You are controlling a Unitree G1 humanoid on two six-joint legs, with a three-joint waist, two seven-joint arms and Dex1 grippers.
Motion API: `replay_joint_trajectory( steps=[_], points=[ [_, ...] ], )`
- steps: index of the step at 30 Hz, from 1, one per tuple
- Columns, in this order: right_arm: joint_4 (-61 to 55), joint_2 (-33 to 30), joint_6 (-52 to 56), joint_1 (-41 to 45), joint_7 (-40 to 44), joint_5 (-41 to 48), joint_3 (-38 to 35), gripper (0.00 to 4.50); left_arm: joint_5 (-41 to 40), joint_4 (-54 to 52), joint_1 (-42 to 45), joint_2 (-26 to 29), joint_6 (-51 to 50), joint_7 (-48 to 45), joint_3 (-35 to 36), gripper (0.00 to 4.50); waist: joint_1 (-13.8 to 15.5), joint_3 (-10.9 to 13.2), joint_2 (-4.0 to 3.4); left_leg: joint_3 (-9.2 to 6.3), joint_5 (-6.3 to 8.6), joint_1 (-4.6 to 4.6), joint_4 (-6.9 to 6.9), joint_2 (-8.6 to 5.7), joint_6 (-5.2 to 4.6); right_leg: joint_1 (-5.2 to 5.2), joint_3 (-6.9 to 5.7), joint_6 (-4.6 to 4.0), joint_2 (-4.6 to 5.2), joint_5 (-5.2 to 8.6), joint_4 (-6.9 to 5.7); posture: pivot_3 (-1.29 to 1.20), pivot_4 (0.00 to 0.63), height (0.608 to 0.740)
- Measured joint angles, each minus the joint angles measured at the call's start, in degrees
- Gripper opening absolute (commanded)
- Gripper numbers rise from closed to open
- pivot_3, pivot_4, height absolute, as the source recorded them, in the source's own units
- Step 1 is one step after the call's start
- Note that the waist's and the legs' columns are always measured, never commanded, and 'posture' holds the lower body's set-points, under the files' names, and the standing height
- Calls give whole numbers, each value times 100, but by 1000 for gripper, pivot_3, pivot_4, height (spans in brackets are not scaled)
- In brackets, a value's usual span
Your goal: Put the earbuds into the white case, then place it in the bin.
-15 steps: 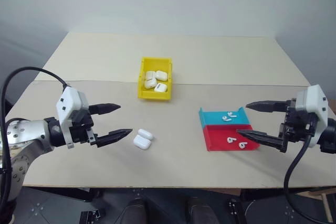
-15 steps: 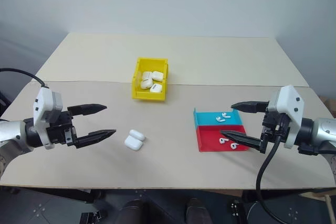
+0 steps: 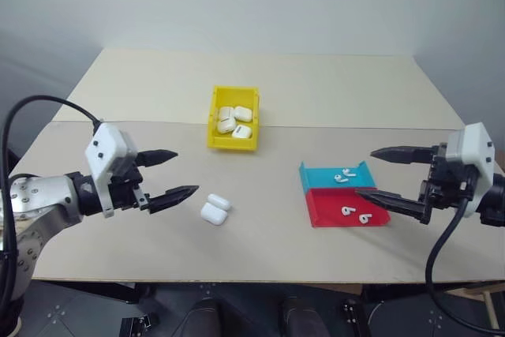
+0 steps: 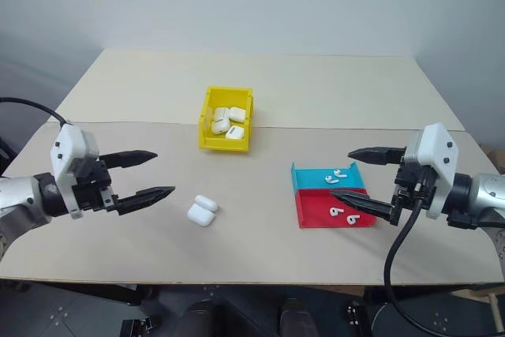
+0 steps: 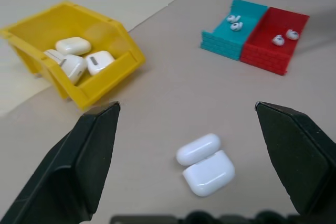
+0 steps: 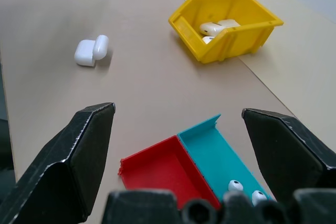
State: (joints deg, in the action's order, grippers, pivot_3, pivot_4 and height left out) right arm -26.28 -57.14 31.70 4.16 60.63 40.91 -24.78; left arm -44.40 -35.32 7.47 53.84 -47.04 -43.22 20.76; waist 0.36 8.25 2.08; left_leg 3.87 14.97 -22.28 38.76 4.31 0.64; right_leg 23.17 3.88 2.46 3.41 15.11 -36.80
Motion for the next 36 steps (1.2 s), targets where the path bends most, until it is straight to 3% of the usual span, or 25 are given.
replay_joint_trajectory(
  steps=[6,9,12,17,20,28,36],
  points=[
    [121,33,-23,349,-12,-63,223,4498,-899,69,1506,498,-2165,916,-448,4478,15,2,3,-3,0,1,2,-2,0,1,-1,2,-1,-1,-6,0,150,740],
    [92,36,-22,400,-35,-31,221,4498,-1227,294,2652,716,-3768,1251,-1102,4478,15,5,7,-6,0,-2,0,-4,0,1,-2,4,-2,0,-1,0,150,740],
    [81,81,-20,406,-88,-21,234,4498,-1632,685,3353,725,-4386,1547,-1699,4478,18,5,8,-7,0,-4,-1,-4,0,3,-1,5,-1,2,1,0,150,740],
    [-24,250,-18,407,-233,-9,338,4498,-2478,1462,4410,902,-4527,2004,-2955,4478,5,9,13,-9,0,-8,1,-6,0,8,-1,4,-1,2,-1,0,150,740],
    [-101,373,-18,406,-320,-8,402,4498,-2686,1467,4746,643,-4527,2453,-3399,4478,21,10,14,-9,0,-9,2,-11,0,6,0,6,2,3,-2,0,150,740],
    [-210,521,-18,407,-502,-11,501,4498,-4308,2418,5861,490,-4528,4082,-5367,4478,22,12,17,-16,0,-12,6,-12,0,8,0,6,3,4,-5,0,150,740],
    [-348,619,-18,334,-650,-4,592,4498,-5248,3315,6161,-134,-4529,5781,-6428,4478,25,12,17,-18,-1,-12,10,-14,0,8,0,6,4,4,-9,0,150,740]
  ],
)
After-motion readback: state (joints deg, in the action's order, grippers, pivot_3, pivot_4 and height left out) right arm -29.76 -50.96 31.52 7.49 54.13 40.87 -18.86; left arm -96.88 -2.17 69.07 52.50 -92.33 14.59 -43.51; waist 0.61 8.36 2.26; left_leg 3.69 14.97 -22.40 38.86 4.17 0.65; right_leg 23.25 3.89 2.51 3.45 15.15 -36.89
